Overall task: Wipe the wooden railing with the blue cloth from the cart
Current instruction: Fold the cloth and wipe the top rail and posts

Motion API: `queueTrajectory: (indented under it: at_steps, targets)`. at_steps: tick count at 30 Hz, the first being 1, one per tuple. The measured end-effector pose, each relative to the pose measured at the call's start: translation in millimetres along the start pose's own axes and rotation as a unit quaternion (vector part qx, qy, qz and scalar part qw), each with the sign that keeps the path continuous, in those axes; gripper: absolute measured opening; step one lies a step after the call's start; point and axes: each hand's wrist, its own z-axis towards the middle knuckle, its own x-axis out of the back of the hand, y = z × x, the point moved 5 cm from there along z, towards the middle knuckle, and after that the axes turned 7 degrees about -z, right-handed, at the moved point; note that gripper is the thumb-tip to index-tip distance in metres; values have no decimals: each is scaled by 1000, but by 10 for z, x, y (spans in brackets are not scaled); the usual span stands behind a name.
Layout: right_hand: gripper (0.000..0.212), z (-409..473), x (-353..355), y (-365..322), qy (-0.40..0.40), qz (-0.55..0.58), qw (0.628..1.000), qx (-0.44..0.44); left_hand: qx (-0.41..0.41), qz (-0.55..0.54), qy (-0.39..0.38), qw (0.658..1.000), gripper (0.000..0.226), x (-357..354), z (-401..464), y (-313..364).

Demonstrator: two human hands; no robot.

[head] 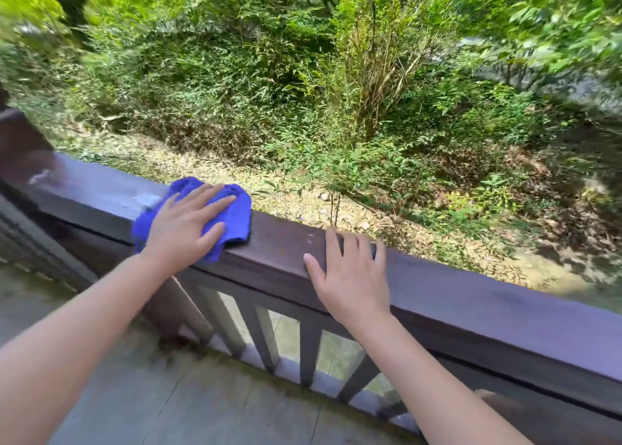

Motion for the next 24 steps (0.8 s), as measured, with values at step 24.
queueTrajectory:
  at_steps: [24]
  targets:
    - [78, 1001, -163, -2094, 4, 32, 995, 99, 19, 9, 12, 1000, 63, 409, 72, -1621]
